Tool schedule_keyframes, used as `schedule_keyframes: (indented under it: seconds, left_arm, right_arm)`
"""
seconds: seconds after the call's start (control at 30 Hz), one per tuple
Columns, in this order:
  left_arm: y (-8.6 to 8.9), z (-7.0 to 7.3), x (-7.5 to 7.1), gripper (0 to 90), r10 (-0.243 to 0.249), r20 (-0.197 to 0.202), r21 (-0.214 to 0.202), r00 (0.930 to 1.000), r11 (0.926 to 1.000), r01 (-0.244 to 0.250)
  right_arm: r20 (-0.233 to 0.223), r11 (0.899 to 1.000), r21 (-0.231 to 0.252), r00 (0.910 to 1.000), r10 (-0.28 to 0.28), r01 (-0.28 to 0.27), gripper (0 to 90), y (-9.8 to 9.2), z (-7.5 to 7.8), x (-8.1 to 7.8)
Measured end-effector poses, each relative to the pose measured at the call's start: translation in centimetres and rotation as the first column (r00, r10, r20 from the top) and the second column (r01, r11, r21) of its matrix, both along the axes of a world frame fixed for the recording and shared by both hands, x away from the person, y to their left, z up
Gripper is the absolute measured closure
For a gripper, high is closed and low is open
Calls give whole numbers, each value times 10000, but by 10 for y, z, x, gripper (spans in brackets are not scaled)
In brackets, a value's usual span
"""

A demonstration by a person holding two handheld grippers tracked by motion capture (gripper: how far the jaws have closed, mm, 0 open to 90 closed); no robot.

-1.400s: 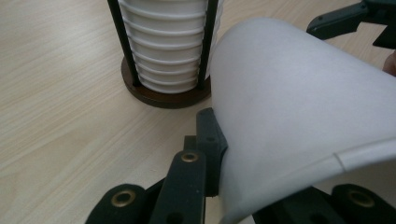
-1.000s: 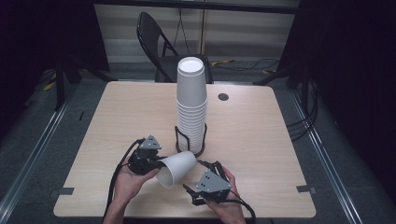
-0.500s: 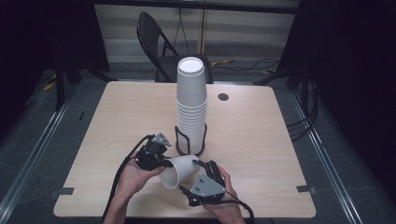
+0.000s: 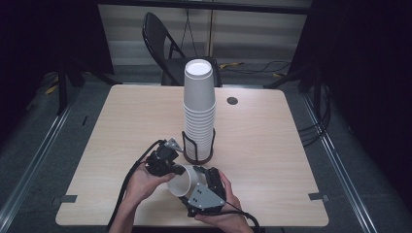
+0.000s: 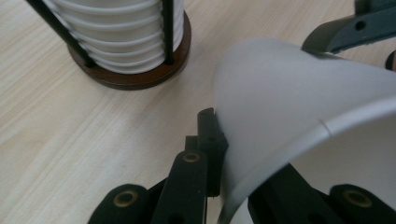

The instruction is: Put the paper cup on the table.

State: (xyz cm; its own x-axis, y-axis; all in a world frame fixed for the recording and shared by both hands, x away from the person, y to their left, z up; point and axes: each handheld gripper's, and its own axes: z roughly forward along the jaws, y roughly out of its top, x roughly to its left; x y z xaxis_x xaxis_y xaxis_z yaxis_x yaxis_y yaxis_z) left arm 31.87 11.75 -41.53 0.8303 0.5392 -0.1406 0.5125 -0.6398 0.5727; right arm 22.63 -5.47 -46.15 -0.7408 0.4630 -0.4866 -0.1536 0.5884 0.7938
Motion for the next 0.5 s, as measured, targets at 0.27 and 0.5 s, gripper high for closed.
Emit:
schedule_keyframes:
  seconds: [0.27,0.5]
  left_arm:
    - [-3,1,-2,876,-205,-112,-320,9997,9993,201]
    - [-7,-1,0,870,-233,-359,-554,9991,9982,213]
  right_arm:
    - [281,10000,-16,9996,-30,30,72,7,4,1]
    - [388,9999,-5,9992,106,-106,74,10,5,3]
